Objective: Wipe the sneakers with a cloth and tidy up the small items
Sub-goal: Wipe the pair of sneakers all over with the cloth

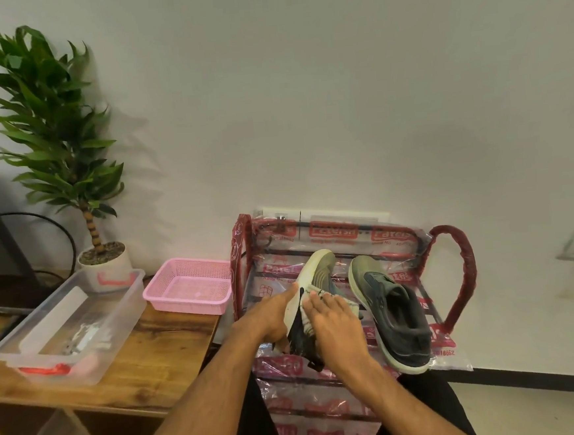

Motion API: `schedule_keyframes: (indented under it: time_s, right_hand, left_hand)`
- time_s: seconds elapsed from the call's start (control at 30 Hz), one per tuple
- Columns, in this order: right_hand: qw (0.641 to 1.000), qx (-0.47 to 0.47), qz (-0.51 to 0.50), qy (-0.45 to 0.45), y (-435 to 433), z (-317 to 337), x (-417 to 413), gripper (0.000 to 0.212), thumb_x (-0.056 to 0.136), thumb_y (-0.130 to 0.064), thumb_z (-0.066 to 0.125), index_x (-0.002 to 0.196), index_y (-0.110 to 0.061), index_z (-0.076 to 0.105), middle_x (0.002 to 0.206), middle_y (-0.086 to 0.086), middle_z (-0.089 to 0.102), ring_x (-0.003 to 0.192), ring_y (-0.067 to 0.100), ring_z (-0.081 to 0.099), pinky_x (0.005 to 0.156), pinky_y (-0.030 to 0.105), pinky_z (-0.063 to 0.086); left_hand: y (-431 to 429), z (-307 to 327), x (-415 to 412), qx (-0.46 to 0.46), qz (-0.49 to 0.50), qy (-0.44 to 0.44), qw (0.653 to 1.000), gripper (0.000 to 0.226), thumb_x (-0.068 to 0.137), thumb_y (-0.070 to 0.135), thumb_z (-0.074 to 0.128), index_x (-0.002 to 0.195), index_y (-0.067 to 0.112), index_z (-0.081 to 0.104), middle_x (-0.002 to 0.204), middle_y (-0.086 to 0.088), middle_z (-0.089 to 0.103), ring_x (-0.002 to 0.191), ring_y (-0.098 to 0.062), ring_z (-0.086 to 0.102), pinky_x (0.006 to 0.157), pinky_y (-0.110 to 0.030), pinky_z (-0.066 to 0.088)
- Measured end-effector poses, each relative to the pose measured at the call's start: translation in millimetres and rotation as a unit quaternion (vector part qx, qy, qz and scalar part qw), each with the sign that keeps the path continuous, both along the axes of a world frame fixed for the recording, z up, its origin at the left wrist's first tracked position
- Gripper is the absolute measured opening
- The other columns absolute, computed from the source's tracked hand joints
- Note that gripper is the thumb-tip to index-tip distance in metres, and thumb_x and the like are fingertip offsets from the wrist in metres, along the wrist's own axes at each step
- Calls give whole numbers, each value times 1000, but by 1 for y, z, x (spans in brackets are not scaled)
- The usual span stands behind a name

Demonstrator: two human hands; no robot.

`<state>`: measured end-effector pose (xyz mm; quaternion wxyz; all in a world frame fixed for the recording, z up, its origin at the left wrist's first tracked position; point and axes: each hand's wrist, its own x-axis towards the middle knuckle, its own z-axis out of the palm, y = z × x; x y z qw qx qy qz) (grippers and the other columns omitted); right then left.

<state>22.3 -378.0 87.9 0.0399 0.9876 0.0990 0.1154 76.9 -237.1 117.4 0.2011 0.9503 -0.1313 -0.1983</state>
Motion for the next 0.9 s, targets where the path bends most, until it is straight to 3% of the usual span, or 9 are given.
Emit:
schedule_keyframes:
  time_s: [0.17,0.33,0.43,0.53,0.63,0.73,0.9]
  right_hand:
    - [994,107,-22,-7,-13,13,10,48,84,0,55,129,-17,51,134,3,54,124,24,49,101,36,40]
    - [994,101,-42,-20,4,-11,-4,66,82,5,59,144,-5,41,147,14,44,137,30,39,115,40,27]
    - [995,84,-38,-23,12,-22,-22,75,56,0,85,127,-1,61,128,18,61,119,30,59,103,40,40]
    - [997,70,-24,-12,9,-28,-27,89,35,-3,92,120,-2,66,120,16,66,112,27,64,99,36,36]
    - [997,70,-22,-6,8,-18,-22,83,60,1,80,138,-4,50,141,15,51,132,27,47,111,34,23]
    - [992,123,-15,-7,12,-6,-16,68,78,7,59,142,-7,41,150,11,41,142,24,34,117,33,20]
    - [967,239,-50,-77,5,12,-3,60,80,10,52,135,-13,54,139,6,54,132,21,47,112,37,36]
  left_hand:
    - [1,0,0,-14,3,5,1000,124,69,1,82,152,44,0,150,-10,37,135,-33,40,108,-50,40]
    - [0,1,0,-8,-4,2,1000,123,71,1,81,152,44,-1,155,-15,29,138,-36,35,109,-49,38]
    - [-1,1,0,-2,-11,-6,1000,116,77,-1,75,152,43,-2,155,-16,28,138,-37,35,109,-48,39]
    - [-2,3,-1,3,-17,-7,1000,115,78,-2,74,152,42,-2,154,-16,29,138,-36,35,109,-47,39]
    - [-2,3,1,-1,-16,1,1000,119,75,0,78,153,40,-2,154,-15,30,139,-35,33,110,-46,37]
    - [-1,2,1,-4,-16,-9,1000,120,74,0,78,153,40,-3,152,-13,35,138,-33,36,109,-44,39]
    - [3,3,2,-19,-11,2,1000,121,72,-2,79,152,42,0,148,-13,39,131,-32,44,106,-44,43]
